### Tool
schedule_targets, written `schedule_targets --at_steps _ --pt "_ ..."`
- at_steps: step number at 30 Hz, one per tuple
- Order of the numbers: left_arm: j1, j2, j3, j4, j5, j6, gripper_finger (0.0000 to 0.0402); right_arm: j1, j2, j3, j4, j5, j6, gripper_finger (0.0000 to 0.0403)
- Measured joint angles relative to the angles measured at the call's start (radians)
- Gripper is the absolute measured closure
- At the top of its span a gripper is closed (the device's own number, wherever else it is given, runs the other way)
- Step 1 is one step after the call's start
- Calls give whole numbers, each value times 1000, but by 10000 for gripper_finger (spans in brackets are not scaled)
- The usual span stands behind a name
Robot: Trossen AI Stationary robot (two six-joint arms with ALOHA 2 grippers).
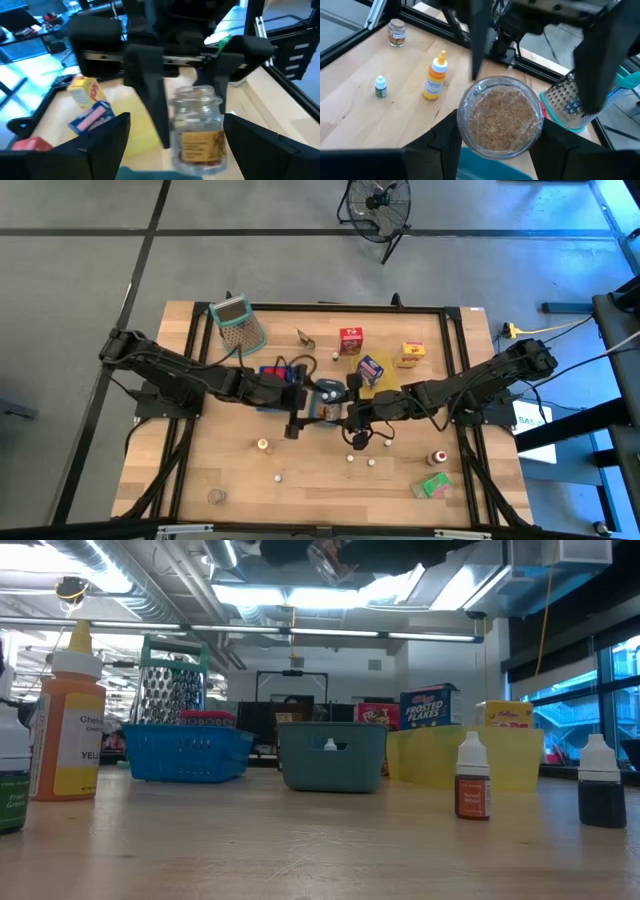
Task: Pick & Place Kitchen Items
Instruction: Put the right brown seasoning bottle into the blue bin
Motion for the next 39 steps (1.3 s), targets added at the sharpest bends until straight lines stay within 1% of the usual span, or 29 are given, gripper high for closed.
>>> schedule_targets --at_steps 2,6,17,31,34,39 --pt "1 6 -5 -25 -3 -15 86 0 0 0 3 1 0 220" --pt "8 12 -3 -30 35 -26 86 0 -1 0 2 5 0 220" --pt "33 67 -5 -40 81 -79 86 0 -2 0 2 9 1 220" --pt "38 71 -5 -24 81 -81 86 0 -2 0 0 9 4 220" --pt "40 71 -5 -23 70 -101 87 0 -3 0 -1 9 4 220" --pt "40 71 -6 -15 70 -105 103 0 -4 0 0 10 4 220"
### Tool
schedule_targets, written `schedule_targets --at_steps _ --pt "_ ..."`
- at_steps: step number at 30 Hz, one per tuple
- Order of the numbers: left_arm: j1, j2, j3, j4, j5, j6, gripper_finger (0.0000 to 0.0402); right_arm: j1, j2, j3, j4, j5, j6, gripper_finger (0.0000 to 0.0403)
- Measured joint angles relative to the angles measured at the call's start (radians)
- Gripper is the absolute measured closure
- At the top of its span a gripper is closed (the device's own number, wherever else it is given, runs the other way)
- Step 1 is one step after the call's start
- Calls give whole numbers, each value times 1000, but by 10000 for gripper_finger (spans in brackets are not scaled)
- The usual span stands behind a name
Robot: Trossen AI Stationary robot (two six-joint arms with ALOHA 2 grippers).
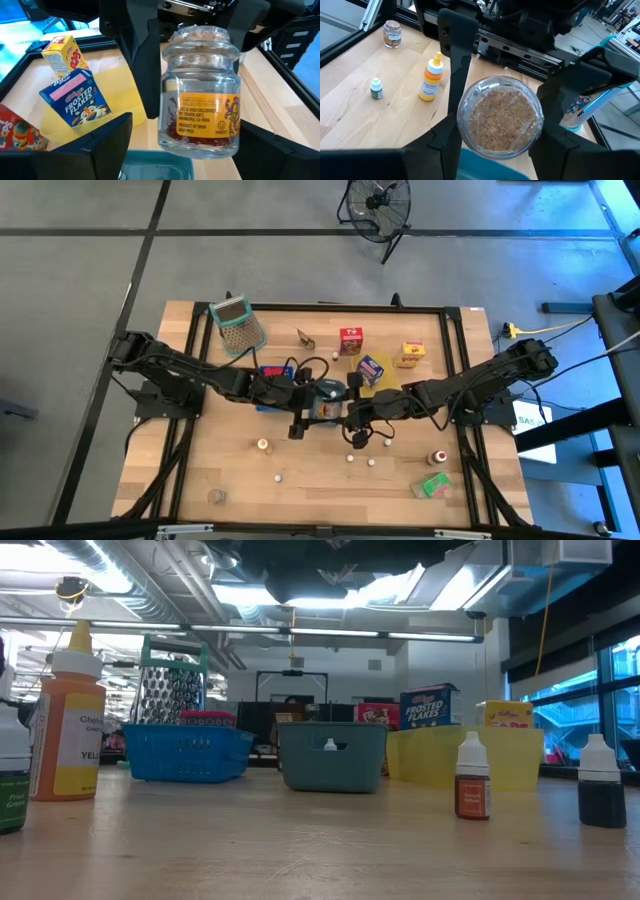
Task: Pick & Place Kitchen Items
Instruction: Put the right brown seasoning bottle into the blue bin
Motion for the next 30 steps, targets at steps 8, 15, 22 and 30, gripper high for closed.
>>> schedule_targets --at_steps 8,15,22,30 --pt "0 0 -1 2 16 0 166 -3 0 0 1 4 12 215" --pt "0 0 -1 -3 15 -1 215 -15 0 0 1 2 44 172" --pt "1 0 -1 -7 11 0 213 -16 0 0 -2 -1 45 191" --pt "1 0 -1 -9 16 -2 215 -17 0 0 -1 -32 45 191"
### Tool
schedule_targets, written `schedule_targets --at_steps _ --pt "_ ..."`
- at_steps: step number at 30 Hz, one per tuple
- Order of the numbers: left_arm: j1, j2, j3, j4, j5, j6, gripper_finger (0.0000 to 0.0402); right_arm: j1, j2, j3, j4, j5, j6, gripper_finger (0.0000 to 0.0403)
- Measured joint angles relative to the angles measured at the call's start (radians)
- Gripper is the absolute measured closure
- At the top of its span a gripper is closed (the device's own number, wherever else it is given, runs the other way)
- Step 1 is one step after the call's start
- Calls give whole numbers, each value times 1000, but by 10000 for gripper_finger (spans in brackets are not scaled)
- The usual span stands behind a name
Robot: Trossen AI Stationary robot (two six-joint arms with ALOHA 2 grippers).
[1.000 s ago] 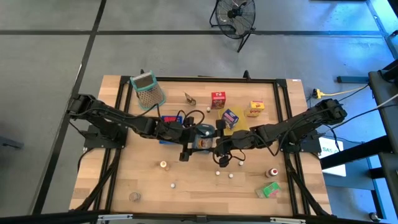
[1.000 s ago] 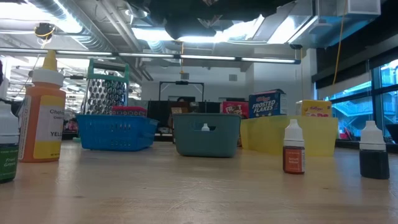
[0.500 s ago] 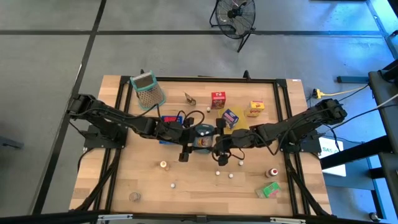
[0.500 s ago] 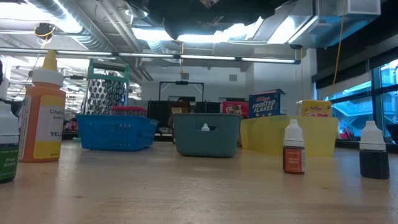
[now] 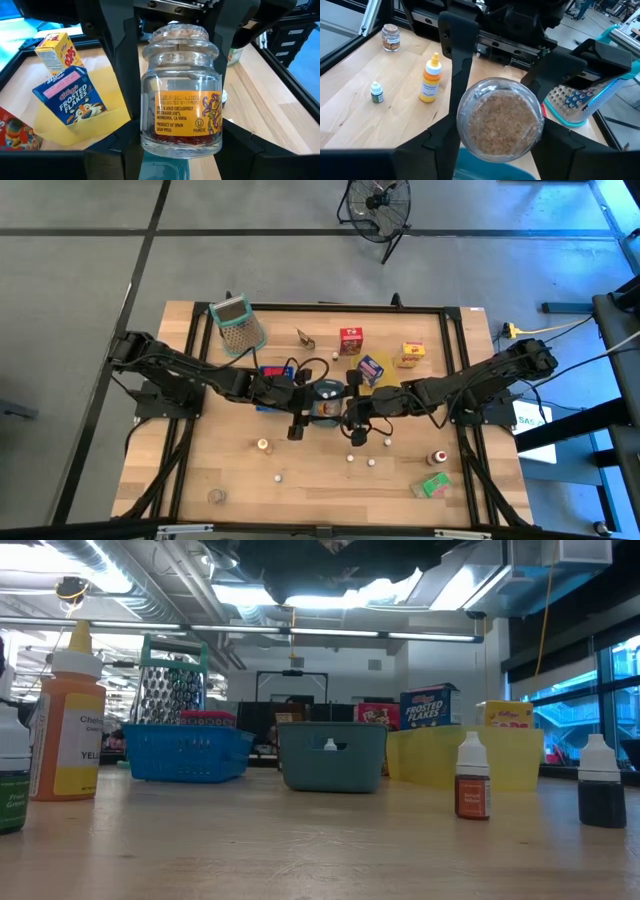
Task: Pick & Place Kitchen Items
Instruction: Put the right brown seasoning bottle into the blue bin
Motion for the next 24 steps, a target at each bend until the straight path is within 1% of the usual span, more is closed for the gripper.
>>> schedule_targets --at_steps 12,15,19,24 --pt "-1 -2 0 4 14 5 214 1 1 0 35 -14 -2 158" --pt "-2 -2 0 23 46 16 214 2 1 -1 61 -19 -8 155" --pt "-7 -3 0 59 82 41 214 3 1 -1 111 -40 -42 155" --pt "-5 2 2 120 40 72 214 0 -1 3 251 -108 -108 156"
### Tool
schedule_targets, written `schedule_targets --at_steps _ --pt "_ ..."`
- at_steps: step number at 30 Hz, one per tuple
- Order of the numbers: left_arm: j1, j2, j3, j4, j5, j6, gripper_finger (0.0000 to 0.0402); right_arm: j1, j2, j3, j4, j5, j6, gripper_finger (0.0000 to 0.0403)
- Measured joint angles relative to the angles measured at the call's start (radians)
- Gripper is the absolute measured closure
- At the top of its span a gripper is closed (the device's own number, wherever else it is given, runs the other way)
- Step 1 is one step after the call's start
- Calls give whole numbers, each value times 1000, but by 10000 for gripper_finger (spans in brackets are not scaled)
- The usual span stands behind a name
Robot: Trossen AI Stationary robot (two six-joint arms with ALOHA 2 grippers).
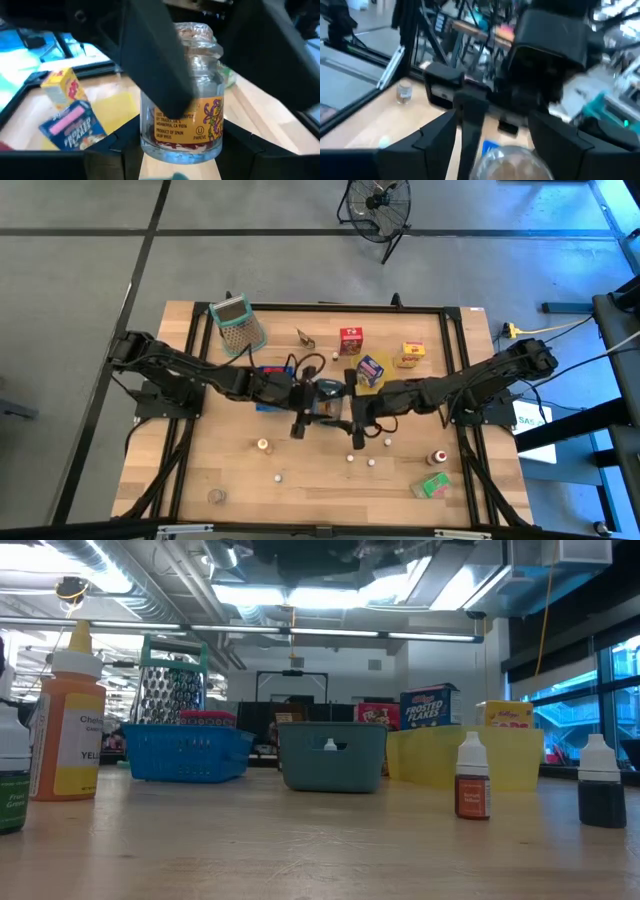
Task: Pick & Place Kitchen Items
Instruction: Put the right brown seasoning bottle into the blue bin
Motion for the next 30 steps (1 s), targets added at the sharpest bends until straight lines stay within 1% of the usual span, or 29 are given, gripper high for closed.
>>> schedule_targets --at_steps 3,9,15,17,23,26,30 --pt "-3 0 0 14 12 8 214 0 2 0 17 -33 -33 157" --pt "-10 0 0 43 12 40 214 -1 2 -1 40 -36 -70 170" --pt "-19 -8 -1 47 19 51 214 46 2 9 118 -31 -204 178" --pt "-26 -15 -1 67 13 66 214 71 2 21 141 8 -245 180" --pt "-66 -91 -2 89 -30 128 214 153 2 65 142 161 -359 186" --pt "-93 -131 -2 106 -78 174 214 190 2 86 145 201 -394 189" --pt "-129 -169 -1 120 -127 227 213 227 2 95 181 209 -454 190"
